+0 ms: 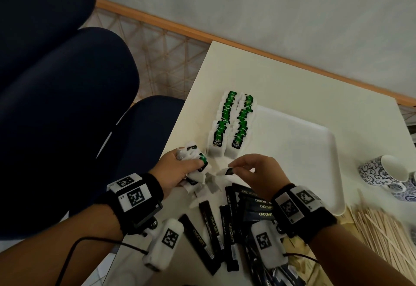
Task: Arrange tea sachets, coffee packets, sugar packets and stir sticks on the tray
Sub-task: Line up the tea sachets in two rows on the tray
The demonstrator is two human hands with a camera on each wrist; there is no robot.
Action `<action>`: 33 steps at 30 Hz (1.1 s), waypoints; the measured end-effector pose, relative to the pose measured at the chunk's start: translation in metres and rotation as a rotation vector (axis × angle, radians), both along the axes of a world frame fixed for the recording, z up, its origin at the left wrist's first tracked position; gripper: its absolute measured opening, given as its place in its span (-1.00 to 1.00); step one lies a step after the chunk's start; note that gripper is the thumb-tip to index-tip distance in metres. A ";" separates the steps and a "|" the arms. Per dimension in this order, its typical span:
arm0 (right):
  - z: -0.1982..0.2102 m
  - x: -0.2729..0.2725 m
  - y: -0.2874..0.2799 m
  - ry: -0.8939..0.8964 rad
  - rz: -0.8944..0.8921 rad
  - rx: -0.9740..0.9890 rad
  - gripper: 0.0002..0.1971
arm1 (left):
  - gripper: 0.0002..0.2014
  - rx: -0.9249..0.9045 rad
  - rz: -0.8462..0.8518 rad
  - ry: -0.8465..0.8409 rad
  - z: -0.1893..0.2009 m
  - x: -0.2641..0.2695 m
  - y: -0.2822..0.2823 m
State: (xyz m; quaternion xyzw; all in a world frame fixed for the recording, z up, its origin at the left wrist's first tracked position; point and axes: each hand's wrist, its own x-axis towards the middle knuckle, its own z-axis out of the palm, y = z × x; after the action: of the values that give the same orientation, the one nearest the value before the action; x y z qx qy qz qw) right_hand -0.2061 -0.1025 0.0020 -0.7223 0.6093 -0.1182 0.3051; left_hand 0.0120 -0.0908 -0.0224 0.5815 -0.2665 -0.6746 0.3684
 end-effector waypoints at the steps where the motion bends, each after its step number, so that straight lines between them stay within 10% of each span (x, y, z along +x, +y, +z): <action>1: -0.002 0.000 -0.002 -0.013 -0.005 0.011 -0.87 | -0.73 0.004 0.008 0.005 0.000 0.001 -0.002; 21: -0.019 -0.013 -0.045 -0.006 -0.203 -0.055 -0.93 | -0.86 0.012 -0.009 0.014 -0.002 -0.005 -0.022; 33: -0.028 0.043 0.007 0.217 0.621 -0.050 -0.66 | -0.83 -0.030 0.001 0.011 -0.003 0.004 -0.024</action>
State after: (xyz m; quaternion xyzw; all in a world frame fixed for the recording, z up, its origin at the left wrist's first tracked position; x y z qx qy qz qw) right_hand -0.1635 -0.0952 -0.0264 -0.8891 0.3860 0.0433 0.2422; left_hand 0.0156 -0.1151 -0.0251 0.5724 -0.2741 -0.6735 0.3789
